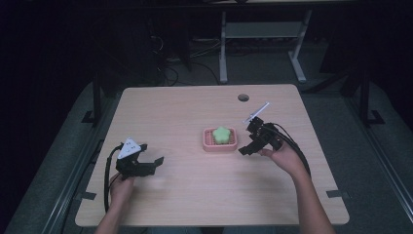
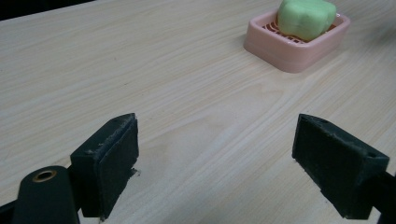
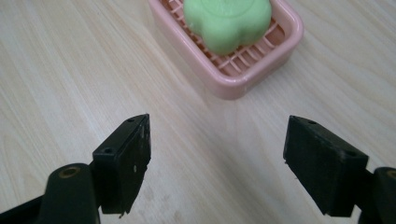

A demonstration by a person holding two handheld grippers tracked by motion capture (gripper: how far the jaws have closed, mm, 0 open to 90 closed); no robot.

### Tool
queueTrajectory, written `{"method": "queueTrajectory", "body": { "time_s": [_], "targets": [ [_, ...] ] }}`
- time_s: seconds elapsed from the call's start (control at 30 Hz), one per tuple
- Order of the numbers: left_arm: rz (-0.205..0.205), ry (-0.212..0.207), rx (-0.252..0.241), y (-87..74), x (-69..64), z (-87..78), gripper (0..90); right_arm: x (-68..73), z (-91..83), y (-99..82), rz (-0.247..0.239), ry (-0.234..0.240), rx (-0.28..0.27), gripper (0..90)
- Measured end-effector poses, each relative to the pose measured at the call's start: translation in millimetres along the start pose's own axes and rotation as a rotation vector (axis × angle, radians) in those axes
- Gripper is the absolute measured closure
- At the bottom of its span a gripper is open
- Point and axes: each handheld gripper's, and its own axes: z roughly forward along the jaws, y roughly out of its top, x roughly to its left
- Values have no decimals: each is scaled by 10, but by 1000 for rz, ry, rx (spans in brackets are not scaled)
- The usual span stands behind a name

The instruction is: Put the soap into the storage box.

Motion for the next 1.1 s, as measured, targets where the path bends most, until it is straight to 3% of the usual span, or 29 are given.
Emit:
{"method": "queueTrajectory", "body": {
  "time_s": [0.6, 1.1],
  "targets": [
    [6, -5, 6, -4, -27, 7, 143, -32, -29, -429, 41, -5, 3, 227],
    [12, -9, 9, -3, -45, 18, 143, 2, -54, -748, 69, -11, -25, 227]
  ]
}}
